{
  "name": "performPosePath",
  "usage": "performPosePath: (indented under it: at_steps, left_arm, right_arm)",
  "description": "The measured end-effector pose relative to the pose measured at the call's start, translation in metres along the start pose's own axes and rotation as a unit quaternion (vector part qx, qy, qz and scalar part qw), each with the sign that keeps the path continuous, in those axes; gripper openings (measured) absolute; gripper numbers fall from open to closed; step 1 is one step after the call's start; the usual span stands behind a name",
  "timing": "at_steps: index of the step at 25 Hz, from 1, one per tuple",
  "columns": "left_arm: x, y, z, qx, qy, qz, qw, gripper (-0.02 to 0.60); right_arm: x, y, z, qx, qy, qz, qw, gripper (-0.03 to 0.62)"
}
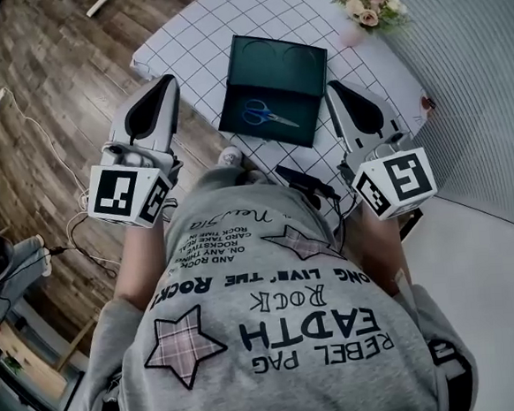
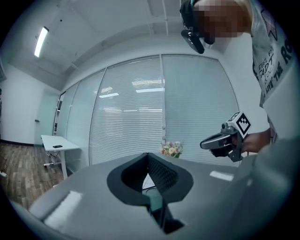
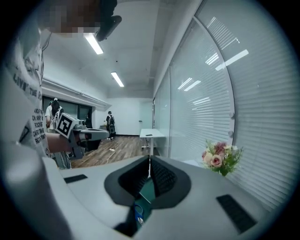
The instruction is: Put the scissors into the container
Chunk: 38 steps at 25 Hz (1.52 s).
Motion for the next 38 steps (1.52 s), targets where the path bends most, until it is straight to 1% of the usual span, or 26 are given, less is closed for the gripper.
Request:
performPosePath:
  at_steps: [9,12,15,24,29,38]
  left_arm:
    - [-0.007,0.000,-0.010,-0.007,-0.009,0.008,0.9999,0.002]
    - [-0.008,0.003,-0.014,-0.011,-0.012,0.006,0.9998,0.002]
    - [-0.007,0.006,-0.017,-0.015,-0.016,0.003,0.9998,0.002]
    - [-0.013,0.005,-0.018,-0.013,-0.014,0.006,0.9998,0.002]
    - [-0.016,0.004,-0.016,-0.012,-0.011,0.009,0.9998,0.002]
    - [-0.018,0.000,-0.013,-0.012,-0.009,0.011,0.9998,0.002]
  right_arm:
    - [0.025,-0.009,-0.015,0.002,-0.058,0.048,0.997,0.018]
    - [0.029,-0.014,-0.016,0.004,-0.076,0.071,0.995,0.018]
    - [0.030,-0.017,-0.016,0.000,-0.092,0.084,0.992,0.018]
    - [0.036,-0.023,-0.020,-0.004,-0.125,0.109,0.986,0.018]
    - [0.039,-0.024,-0.018,0.004,-0.128,0.118,0.985,0.015]
    - [0.037,-0.025,-0.017,0.008,-0.126,0.111,0.986,0.015]
Point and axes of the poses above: the fingertips, and each gripper's own axes: x backward along the fingers, y to its left, z out of its underside, the point moved 7 cm from there along x, backward along the fingers, and after that the axes turned 2 degrees about -y, right-handed, at the moved point
